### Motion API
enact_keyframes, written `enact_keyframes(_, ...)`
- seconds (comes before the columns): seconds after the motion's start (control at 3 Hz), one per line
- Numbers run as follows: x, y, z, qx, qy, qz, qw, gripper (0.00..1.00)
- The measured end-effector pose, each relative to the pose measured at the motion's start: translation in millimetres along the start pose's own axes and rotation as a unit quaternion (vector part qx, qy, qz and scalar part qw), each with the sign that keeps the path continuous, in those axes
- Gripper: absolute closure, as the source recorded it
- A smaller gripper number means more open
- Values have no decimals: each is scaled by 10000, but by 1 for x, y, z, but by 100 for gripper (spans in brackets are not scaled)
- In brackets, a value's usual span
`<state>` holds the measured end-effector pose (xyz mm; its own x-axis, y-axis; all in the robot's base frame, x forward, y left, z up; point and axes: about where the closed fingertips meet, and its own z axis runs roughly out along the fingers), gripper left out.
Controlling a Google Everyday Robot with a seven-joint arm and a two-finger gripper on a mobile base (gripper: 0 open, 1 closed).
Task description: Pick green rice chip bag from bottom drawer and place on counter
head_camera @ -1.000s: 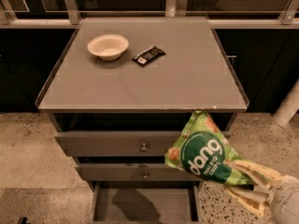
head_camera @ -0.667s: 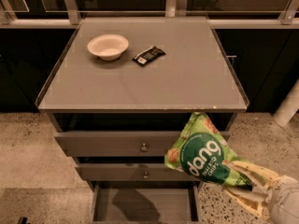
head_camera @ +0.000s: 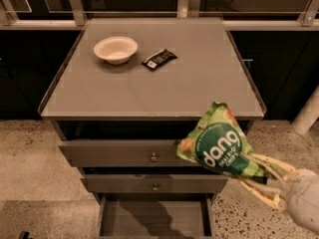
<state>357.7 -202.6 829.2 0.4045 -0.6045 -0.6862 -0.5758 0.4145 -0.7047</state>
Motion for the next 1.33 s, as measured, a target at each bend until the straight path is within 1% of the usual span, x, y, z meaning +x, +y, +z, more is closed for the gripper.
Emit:
enact_keyframes(0.33, 3, -32, 31, -15, -395, 130, 9991, 100)
enact_keyframes(0.67, 2, -61, 66, -159, -596, 162, 9980, 100)
enact_keyframes(1.0, -1, -92, 102, -392, -660, 149, 9969, 100)
enact_keyframes(1.33, -4, -123, 136, -694, -447, 43, 9966, 100)
